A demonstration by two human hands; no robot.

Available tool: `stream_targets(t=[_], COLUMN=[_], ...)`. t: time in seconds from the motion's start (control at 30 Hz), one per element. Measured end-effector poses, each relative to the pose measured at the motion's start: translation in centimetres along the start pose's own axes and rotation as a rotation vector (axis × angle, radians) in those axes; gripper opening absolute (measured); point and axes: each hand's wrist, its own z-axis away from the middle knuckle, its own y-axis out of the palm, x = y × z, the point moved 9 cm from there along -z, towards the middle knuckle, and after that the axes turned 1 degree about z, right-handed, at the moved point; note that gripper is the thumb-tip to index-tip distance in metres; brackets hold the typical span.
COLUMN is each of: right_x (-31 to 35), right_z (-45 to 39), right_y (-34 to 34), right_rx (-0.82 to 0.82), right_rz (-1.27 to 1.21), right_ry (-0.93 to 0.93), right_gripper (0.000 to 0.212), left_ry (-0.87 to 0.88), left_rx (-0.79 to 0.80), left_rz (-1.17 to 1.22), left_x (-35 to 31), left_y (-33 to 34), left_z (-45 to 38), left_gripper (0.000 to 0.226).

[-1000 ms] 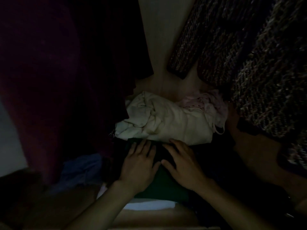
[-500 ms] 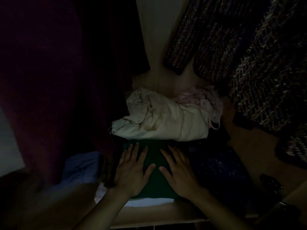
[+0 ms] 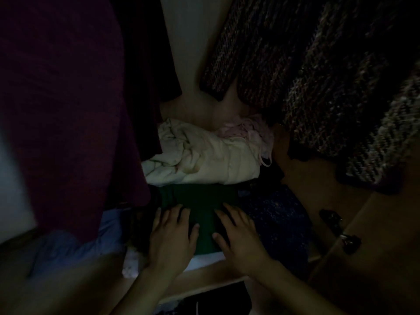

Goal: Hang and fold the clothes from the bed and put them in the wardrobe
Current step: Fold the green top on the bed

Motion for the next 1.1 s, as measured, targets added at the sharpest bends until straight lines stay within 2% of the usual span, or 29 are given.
stream_targets(t=[0.23, 0.53, 0.63, 0.8, 1.1], right_x=[1.4, 2.4, 2.9, 3.4, 5.7], right_z=[4.4, 16.3, 20.8, 26.5, 33.2], right_y=[-3.6, -9.4, -10.2, -11.4, -15.1], right_rx=[-0.011, -0.155, -0.174, -0.165, -0.213], right_rz=[0.013, 0.015, 0.029, -0.026, -0.056], right_ry=[-0.024, -0.048, -0.068, -0.036, 0.028], right_gripper=[0.059, 0.055, 0.057, 0.058, 0.060], left_ry=[0.083, 0.129, 0.135, 0.080, 0.101], left_rx=[-0.070, -0.125, -0.097, 0.072, 0.024], left_rz=[0.051, 0.097, 0.055, -0.008, 0.106], left_x=[-3.5, -11.1, -12.8, -13.6, -15.8], left_y=[-3.3, -8.4, -9.4, -9.6, -13.4], left_z=[2.8, 12.5, 17.0, 22.8, 26.8], left_gripper=[0.053, 0.050, 0.048, 0.055, 0.057])
